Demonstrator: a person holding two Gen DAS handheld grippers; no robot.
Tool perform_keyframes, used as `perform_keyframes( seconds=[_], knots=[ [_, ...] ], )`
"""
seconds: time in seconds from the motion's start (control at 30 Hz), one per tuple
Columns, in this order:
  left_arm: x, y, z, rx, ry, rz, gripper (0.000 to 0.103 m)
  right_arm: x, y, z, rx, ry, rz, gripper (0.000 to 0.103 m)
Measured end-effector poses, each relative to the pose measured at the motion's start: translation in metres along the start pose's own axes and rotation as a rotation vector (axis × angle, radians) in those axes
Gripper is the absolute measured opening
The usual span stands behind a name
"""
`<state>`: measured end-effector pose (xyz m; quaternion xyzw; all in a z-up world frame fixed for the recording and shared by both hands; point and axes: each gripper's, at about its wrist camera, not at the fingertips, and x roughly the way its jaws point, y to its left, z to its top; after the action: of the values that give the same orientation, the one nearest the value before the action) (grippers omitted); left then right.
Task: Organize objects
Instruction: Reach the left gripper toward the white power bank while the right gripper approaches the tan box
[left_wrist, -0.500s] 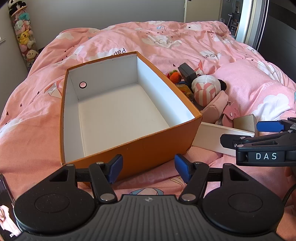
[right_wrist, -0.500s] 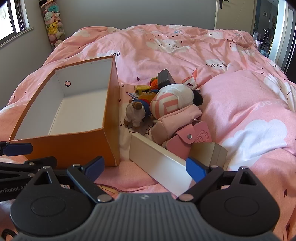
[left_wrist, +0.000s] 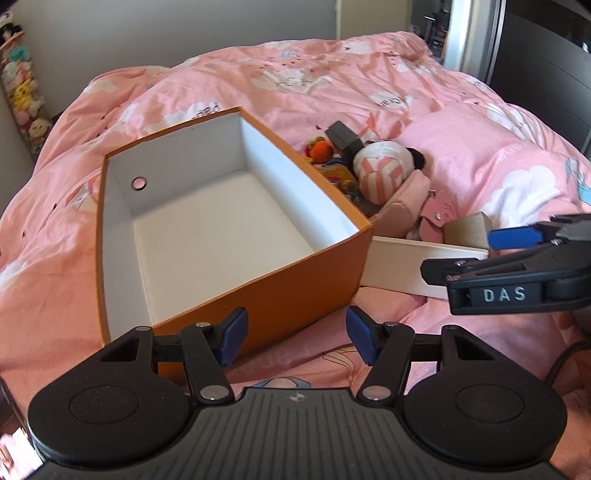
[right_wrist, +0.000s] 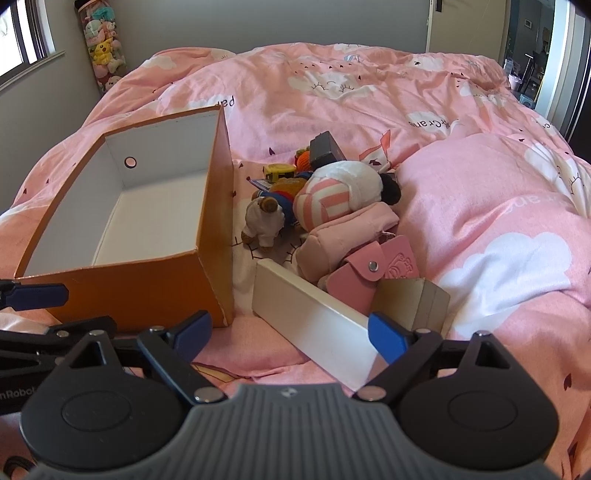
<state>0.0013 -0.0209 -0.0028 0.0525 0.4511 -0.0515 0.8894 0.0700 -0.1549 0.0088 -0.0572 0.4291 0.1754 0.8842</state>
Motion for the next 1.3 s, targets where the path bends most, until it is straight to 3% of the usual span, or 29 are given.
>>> perform_keyframes(
  seconds=[0.33, 0.6, 0.7, 0.9, 1.03, 1.17, 1.3],
  knots=[
    [0.021, -0.024, 0.034, 0.096, 0.070, -0.190, 0.051, 0.019, -0.021, 0.023, -0.136, 0.194, 0.042, 0.061],
    [0.041, -0.049, 0.061, 0.059, 0.133, -0.330, 0.041, 0.036, -0.048, 0.033, -0.207, 0.242, 0.017, 0.048],
    [0.051, -0.061, 0.067, 0.051, 0.159, -0.337, 0.041, 0.040, -0.061, 0.034, -0.200, 0.269, 0.020, 0.036],
    [0.072, -0.074, 0.076, 0.051, 0.217, -0.314, 0.041, 0.041, -0.086, 0.039, -0.070, 0.282, 0.119, 0.020],
    [0.078, -0.086, 0.082, 0.184, 0.232, -0.296, 0.041, 0.045, -0.092, 0.046, -0.079, 0.253, 0.111, 0.018],
    [0.083, -0.101, 0.089, 0.432, 0.218, -0.329, 0.042, 0.050, -0.092, 0.044, -0.104, 0.272, 0.126, 0.018],
    [0.089, -0.118, 0.096, 0.699, 0.218, -0.376, 0.057, 0.045, -0.103, 0.045, -0.082, 0.268, 0.124, 0.021]
  ],
)
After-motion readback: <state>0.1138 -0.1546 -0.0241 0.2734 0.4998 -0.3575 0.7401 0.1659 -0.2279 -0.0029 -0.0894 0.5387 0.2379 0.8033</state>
